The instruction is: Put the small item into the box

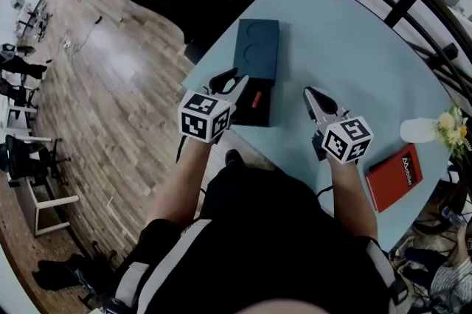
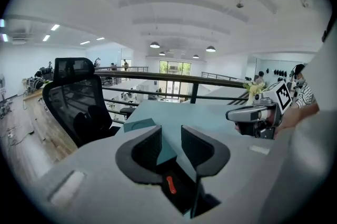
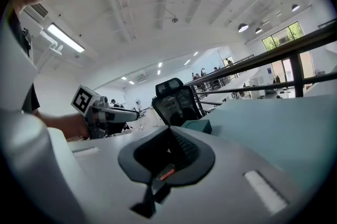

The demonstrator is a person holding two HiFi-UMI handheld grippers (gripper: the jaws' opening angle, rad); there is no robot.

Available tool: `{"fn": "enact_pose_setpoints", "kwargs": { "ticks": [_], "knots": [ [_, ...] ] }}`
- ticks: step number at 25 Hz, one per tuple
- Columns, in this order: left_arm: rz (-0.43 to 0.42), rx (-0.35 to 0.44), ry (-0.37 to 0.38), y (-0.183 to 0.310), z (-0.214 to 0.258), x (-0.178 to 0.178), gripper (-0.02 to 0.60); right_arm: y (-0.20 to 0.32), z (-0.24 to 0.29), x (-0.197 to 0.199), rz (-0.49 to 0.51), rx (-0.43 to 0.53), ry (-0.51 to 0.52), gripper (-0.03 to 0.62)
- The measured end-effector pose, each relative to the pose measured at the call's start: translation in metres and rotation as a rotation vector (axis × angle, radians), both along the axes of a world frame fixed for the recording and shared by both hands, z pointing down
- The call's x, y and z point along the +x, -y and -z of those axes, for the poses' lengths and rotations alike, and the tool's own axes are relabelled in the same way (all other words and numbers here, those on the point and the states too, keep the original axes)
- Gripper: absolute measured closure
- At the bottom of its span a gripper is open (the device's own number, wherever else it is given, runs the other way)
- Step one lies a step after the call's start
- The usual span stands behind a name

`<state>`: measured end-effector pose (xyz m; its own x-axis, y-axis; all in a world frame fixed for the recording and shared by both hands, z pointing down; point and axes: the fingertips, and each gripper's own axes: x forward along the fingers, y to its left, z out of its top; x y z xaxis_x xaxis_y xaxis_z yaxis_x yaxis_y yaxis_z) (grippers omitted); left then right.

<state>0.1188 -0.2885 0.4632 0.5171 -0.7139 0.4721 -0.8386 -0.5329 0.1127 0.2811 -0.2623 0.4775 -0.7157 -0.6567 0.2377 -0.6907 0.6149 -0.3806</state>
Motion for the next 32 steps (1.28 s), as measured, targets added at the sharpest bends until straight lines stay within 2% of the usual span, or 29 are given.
{"fn": "enact_pose_setpoints", "kwargs": {
  "ticks": [2, 5, 9, 13, 18, 22, 26, 28, 30, 32],
  "knots": [
    [0.011, 0.038, -0.025, 0.000, 0.010, -0.011, 0.459, 0.006, 0.011, -0.003, -0.022, 0.029, -0.010, 0.594],
    [0.034, 0.119, -0.045, 0.000, 0.028, -0.033, 0.533, 0.012, 0.029, -0.010, -0.051, 0.070, -0.002, 0.594],
    [0.038, 0.199, -0.075, 0.000, 0.050, -0.058, 0.571, 0.015, 0.051, -0.032, -0.057, 0.147, -0.049, 0.594],
    [-0.004, 0.222, -0.097, 0.005, 0.060, -0.079, 0.571, 0.016, 0.070, -0.059, -0.067, 0.199, -0.070, 0.595],
    [-0.109, 0.283, -0.167, 0.002, 0.082, -0.088, 0.571, 0.020, 0.084, -0.086, -0.068, 0.229, -0.096, 0.594],
    [-0.174, 0.257, -0.206, -0.002, 0.086, -0.087, 0.572, 0.024, 0.092, -0.088, -0.136, 0.261, -0.123, 0.595],
    [-0.196, 0.196, -0.179, -0.005, 0.077, -0.087, 0.572, 0.022, 0.095, -0.097, -0.126, 0.269, -0.137, 0.595],
    [-0.213, 0.183, -0.133, -0.007, 0.073, -0.088, 0.574, 0.019, 0.093, -0.104, -0.107, 0.268, -0.141, 0.595],
    [-0.219, 0.218, -0.067, -0.005, 0.072, -0.089, 0.574, 0.018, 0.091, -0.107, -0.103, 0.267, -0.145, 0.595],
    [-0.228, 0.263, -0.065, -0.004, 0.077, -0.087, 0.574, 0.017, 0.090, -0.106, -0.107, 0.264, -0.146, 0.595]
  ]
}}
